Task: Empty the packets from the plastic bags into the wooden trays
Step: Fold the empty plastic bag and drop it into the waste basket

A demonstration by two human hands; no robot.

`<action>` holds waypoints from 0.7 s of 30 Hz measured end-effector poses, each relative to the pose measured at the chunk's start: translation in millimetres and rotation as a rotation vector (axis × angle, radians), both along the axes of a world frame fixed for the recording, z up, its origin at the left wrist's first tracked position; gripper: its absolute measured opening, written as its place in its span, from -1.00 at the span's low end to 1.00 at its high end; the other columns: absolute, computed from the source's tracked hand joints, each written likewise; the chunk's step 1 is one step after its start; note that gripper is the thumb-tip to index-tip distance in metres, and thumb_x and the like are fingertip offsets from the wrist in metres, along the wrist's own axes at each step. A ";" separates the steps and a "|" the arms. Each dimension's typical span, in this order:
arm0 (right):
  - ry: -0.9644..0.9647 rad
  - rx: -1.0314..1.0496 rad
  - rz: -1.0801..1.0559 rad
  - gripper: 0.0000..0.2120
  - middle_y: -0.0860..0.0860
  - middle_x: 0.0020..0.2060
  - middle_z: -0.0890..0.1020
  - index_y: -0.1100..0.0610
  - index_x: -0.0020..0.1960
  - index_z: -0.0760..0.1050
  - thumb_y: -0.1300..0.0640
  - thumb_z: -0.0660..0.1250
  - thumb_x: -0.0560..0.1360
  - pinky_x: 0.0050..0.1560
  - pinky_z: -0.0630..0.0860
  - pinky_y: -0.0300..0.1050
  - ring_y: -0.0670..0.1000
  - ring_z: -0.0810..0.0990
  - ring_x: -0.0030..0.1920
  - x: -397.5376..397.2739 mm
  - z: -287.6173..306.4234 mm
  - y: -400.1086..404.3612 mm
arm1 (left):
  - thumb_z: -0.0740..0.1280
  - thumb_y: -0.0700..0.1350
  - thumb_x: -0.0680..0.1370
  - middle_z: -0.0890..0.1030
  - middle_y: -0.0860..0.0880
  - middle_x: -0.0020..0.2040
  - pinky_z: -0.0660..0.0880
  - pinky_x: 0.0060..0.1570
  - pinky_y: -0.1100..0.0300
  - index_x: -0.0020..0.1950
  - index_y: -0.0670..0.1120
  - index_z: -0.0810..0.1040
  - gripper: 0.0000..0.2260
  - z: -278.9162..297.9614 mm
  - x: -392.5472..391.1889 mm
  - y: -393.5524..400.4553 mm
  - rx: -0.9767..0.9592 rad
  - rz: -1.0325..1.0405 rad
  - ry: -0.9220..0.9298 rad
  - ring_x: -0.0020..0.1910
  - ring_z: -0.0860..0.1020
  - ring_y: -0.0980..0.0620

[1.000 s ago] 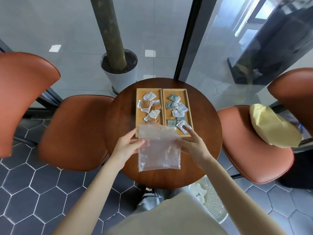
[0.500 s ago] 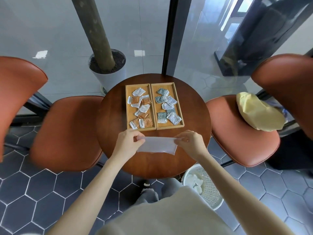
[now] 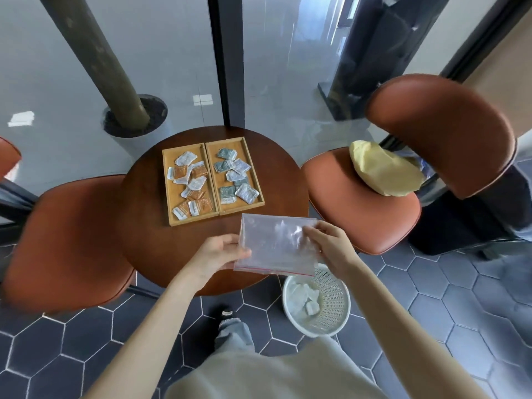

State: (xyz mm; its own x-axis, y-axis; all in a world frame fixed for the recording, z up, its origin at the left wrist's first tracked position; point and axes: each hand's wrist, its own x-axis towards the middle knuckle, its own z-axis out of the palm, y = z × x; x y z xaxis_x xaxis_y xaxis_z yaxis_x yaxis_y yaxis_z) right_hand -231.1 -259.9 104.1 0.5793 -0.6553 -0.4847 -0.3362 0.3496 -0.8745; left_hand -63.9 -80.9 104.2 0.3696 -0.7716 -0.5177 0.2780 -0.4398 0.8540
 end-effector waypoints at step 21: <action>0.046 0.382 -0.328 -0.85 0.02 -0.49 0.67 0.24 -0.21 0.54 0.44 0.29 0.44 -0.29 0.63 -0.20 -0.06 0.65 -0.46 -219.9 -28.7 -23.6 | 0.31 -0.29 0.51 0.64 0.04 -0.28 0.53 -0.43 0.40 0.06 -0.17 0.57 -0.84 -21.0 -187.2 -89.2 0.099 0.159 -0.085 -0.33 0.61 0.12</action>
State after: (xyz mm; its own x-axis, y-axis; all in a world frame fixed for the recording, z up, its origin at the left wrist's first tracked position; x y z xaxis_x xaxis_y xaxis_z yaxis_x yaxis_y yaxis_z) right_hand -451.1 -283.6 75.3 0.3455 -0.5699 -0.7455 -0.1903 0.7354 -0.6504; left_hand -251.1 -170.0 83.1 0.5282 -0.6469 -0.5500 0.2789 -0.4796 0.8320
